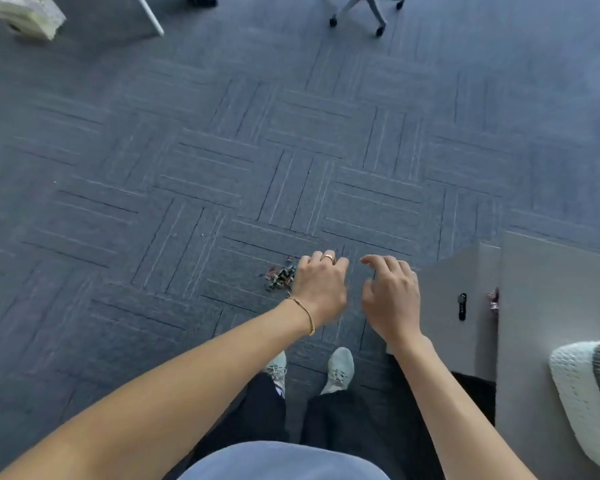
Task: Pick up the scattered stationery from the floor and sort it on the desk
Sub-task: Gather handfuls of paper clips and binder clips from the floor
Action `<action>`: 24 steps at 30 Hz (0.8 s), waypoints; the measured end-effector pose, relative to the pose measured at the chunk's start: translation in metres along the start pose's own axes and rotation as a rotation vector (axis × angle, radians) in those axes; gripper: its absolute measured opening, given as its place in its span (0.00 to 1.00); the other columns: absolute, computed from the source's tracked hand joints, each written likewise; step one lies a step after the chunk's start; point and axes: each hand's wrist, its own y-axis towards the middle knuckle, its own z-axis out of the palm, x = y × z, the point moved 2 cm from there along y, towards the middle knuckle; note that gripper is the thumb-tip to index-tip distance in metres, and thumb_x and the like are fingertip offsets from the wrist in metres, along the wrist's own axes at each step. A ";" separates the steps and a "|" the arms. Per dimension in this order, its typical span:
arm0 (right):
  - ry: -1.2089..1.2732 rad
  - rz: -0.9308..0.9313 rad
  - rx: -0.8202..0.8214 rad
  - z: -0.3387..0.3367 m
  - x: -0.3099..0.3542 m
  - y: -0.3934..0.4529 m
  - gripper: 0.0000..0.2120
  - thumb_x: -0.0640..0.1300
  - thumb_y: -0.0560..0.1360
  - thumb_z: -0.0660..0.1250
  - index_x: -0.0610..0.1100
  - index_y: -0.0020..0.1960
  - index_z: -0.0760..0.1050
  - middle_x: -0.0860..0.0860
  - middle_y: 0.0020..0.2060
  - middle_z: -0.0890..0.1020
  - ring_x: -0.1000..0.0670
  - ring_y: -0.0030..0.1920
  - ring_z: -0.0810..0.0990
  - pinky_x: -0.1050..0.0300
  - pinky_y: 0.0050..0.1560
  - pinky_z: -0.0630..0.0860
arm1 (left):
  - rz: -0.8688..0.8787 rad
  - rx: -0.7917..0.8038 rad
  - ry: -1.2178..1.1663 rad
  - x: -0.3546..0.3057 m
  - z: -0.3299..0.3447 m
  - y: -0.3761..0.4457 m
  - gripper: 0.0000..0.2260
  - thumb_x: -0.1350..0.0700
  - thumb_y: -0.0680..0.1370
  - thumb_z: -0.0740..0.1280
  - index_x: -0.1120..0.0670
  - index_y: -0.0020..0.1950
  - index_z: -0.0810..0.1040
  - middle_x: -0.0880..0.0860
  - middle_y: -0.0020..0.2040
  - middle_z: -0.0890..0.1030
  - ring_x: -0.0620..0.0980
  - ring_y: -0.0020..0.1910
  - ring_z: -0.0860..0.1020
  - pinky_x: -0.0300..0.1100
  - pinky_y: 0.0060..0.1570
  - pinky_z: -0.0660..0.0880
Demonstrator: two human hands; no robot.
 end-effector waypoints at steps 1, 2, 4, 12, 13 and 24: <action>0.009 -0.021 0.022 0.009 0.004 0.008 0.20 0.35 0.69 0.66 0.45 0.59 0.79 0.48 0.53 0.83 0.43 0.54 0.78 0.47 0.56 0.73 | -0.040 0.012 -0.006 0.011 0.006 0.001 0.16 0.52 0.76 0.63 0.51 0.63 0.74 0.53 0.59 0.77 0.55 0.58 0.74 0.50 0.57 0.69; 0.016 -0.050 0.043 0.020 0.006 0.014 0.20 0.35 0.69 0.66 0.46 0.59 0.79 0.48 0.53 0.82 0.43 0.54 0.78 0.47 0.56 0.73 | -0.080 0.022 -0.012 0.021 0.014 0.003 0.16 0.52 0.76 0.62 0.51 0.64 0.74 0.53 0.60 0.77 0.55 0.59 0.74 0.50 0.58 0.69; 0.030 -0.114 0.081 0.043 0.006 0.025 0.20 0.35 0.69 0.65 0.46 0.59 0.79 0.49 0.52 0.82 0.43 0.53 0.78 0.47 0.55 0.74 | -0.143 0.014 -0.005 0.039 0.032 0.013 0.17 0.52 0.76 0.62 0.50 0.65 0.73 0.53 0.62 0.76 0.54 0.61 0.73 0.49 0.59 0.69; 0.040 -0.267 0.258 0.157 -0.019 0.061 0.25 0.34 0.69 0.66 0.45 0.65 0.76 0.47 0.54 0.82 0.42 0.54 0.77 0.46 0.55 0.74 | -0.452 -0.003 -0.234 0.092 0.138 0.041 0.17 0.56 0.76 0.60 0.49 0.65 0.74 0.52 0.59 0.78 0.54 0.59 0.74 0.49 0.57 0.71; 0.050 -0.270 0.260 0.176 -0.023 0.065 0.25 0.34 0.69 0.66 0.45 0.65 0.76 0.47 0.53 0.82 0.42 0.54 0.77 0.45 0.55 0.74 | -0.474 -0.017 -0.256 0.102 0.157 0.043 0.17 0.56 0.76 0.61 0.49 0.65 0.74 0.52 0.59 0.78 0.54 0.59 0.74 0.49 0.57 0.71; 0.046 -0.367 0.369 0.460 -0.098 0.089 0.24 0.37 0.68 0.64 0.44 0.64 0.74 0.45 0.51 0.82 0.40 0.51 0.77 0.46 0.52 0.76 | -0.587 -0.087 -0.350 0.221 0.417 0.087 0.16 0.58 0.75 0.63 0.49 0.62 0.75 0.51 0.55 0.78 0.54 0.54 0.75 0.48 0.50 0.72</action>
